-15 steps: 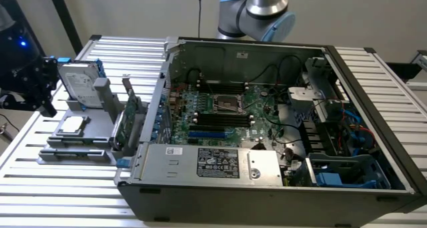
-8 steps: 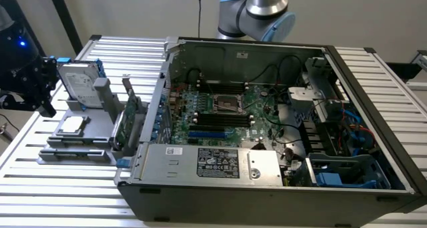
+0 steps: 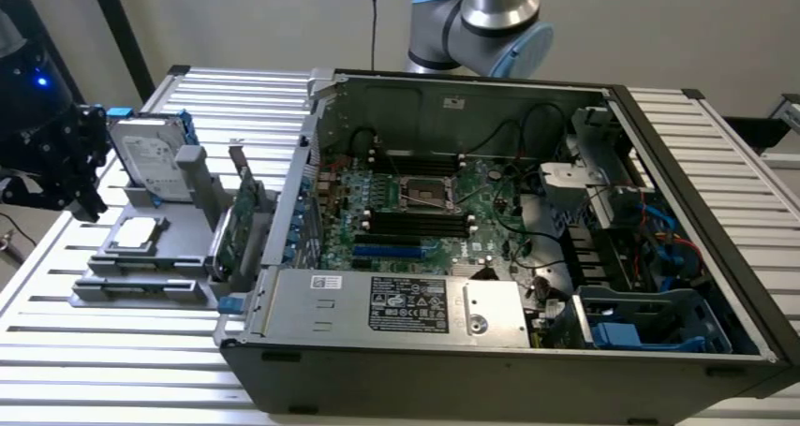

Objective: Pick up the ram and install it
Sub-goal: 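Pick up the ram and move it above insertion slot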

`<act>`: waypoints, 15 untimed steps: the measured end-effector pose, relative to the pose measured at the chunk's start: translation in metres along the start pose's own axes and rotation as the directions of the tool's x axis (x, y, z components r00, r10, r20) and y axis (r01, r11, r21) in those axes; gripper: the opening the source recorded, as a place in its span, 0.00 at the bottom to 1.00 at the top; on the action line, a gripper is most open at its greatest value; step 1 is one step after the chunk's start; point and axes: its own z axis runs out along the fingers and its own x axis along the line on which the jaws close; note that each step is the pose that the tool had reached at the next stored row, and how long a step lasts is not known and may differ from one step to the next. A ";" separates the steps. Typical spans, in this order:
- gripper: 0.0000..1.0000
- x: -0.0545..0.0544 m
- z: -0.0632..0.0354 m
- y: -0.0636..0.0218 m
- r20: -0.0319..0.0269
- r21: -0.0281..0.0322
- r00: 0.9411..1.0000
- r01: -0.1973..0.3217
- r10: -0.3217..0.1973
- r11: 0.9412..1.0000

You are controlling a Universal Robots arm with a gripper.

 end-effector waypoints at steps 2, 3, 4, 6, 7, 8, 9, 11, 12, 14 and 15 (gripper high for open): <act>0.24 0.000 0.0001 0.0001 0.000 0.000 1.000 0.000 0.000 1.000; 0.30 0.000 0.0003 0.0001 0.000 0.000 1.000 0.000 0.000 1.000; 0.36 0.001 0.0006 0.0000 0.000 0.000 1.000 0.000 0.000 1.000; 0.36 0.001 0.0021 -0.0001 0.000 0.000 1.000 0.001 -0.001 1.000; 0.42 0.001 0.0038 -0.0001 0.000 0.000 1.000 0.001 -0.001 1.000; 0.42 0.001 0.0056 -0.0002 0.000 0.000 1.000 0.001 -0.001 1.000; 0.42 0.001 0.0074 -0.0002 0.000 0.000 1.000 0.001 -0.001 1.000; 0.42 0.002 0.0111 -0.0003 0.000 0.000 1.000 0.001 -0.001 1.000; 0.42 0.002 0.0129 -0.0003 0.000 0.000 1.000 0.001 -0.001 1.000; 0.42 0.002 0.0164 -0.0004 0.000 0.000 1.000 0.002 -0.002 1.000; 0.42 0.002 0.0183 -0.0005 0.000 0.000 1.000 0.003 -0.003 1.000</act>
